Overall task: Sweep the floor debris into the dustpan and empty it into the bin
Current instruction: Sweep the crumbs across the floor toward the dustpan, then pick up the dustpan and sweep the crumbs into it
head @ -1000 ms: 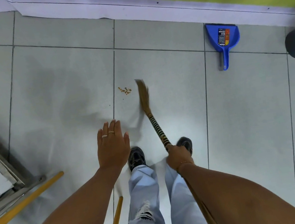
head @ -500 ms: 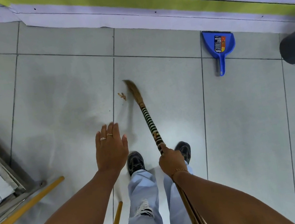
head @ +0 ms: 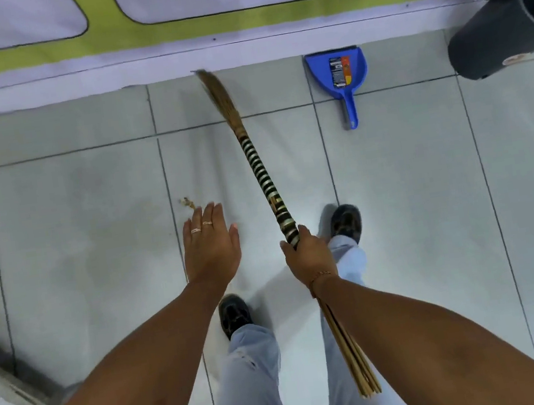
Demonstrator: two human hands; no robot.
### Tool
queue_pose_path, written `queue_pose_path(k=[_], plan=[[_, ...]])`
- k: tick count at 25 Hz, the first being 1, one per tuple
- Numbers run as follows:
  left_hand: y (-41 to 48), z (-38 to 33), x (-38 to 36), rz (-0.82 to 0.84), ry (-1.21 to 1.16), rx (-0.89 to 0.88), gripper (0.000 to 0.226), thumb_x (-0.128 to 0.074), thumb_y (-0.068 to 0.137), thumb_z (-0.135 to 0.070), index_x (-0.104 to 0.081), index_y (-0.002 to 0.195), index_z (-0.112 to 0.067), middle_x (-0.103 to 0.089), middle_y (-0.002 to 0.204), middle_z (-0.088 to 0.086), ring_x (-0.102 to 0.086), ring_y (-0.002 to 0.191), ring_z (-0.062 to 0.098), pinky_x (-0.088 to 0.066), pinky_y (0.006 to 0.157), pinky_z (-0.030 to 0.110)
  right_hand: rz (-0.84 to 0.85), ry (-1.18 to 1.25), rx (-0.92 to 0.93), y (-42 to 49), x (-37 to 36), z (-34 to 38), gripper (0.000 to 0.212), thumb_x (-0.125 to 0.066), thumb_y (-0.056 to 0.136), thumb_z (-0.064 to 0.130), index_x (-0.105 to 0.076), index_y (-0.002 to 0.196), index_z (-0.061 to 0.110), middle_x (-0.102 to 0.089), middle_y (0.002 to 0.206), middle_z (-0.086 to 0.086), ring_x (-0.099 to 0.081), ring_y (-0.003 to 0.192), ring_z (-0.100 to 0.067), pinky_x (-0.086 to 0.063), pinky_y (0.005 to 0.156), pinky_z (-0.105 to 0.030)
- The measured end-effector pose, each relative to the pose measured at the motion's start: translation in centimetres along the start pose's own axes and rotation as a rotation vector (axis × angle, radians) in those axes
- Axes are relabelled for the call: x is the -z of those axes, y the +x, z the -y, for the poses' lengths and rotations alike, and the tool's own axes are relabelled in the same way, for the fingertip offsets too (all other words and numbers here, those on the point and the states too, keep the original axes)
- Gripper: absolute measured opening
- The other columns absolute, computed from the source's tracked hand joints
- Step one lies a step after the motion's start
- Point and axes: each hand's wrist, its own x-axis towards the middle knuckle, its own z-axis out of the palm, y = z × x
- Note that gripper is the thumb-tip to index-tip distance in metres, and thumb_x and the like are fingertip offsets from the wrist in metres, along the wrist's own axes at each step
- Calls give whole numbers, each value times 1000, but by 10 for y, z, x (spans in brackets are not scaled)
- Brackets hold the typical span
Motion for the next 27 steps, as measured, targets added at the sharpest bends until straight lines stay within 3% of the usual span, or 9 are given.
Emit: queue_pose_path(k=[2,5,9,13,18,23,25,27], plan=[[31,-33,-4,15,33,-18,44,-53,90,-20,-50,127,4,-58,129,24,-48,125,41,-37,106,54,-27,36,-41,28,33,-12,36,-47,96,29,-51,122,4,-65,113,-15,-61,105,-33,-47,81,-33],[84,-99,-9,41,35,-12,45,-47,93,-21,-45,131,2,-53,136,21,-42,132,37,-30,110,51,-59,143,-188,76,102,-45,22,-44,96,23,-49,112,8,-63,97,-10,-62,102,-33,-42,69,-27],[154,-211,-29,156,-38,114,49,-37,97,-27,-32,141,-4,-36,150,13,-21,143,29,-14,118,42,-73,245,-348,149,221,-76,36,-46,94,21,-40,127,9,-63,117,-16,-61,105,-36,-47,85,-39],[233,-334,-51,179,-240,221,48,-41,96,-25,-35,138,-1,-43,143,19,-32,137,32,-23,115,42,-147,305,-376,225,313,-101,36,-46,95,33,-44,120,8,-66,110,-16,-62,95,-35,-47,77,-36],[340,-411,-96,244,-318,252,49,-41,96,-27,-36,138,-3,-48,139,20,-41,130,34,-31,108,41,-110,510,-450,331,334,-127,50,-43,89,54,-55,112,11,-69,101,-17,-67,90,-34,-56,83,-45],[435,-433,-225,471,-442,490,50,-42,94,-29,-35,137,-4,-45,140,19,-41,129,35,-32,106,40,3,493,-446,453,317,-179,34,-54,89,37,-62,105,7,-69,93,-14,-58,74,-22,-54,76,-39],[455,-430,-275,492,-447,570,54,-48,91,-31,-35,135,-1,-46,137,21,-43,126,37,-34,105,42,64,430,-490,492,296,-205,32,-58,87,27,-60,112,7,-64,89,-10,-57,73,-23,-52,66,-33],[472,-424,-310,432,-434,637,61,-56,86,-32,-34,133,1,-47,135,21,-45,124,38,-37,101,43,78,441,-578,514,266,-227,45,-60,85,25,-49,126,12,-61,91,-8,-58,75,-25,-53,69,-34]])
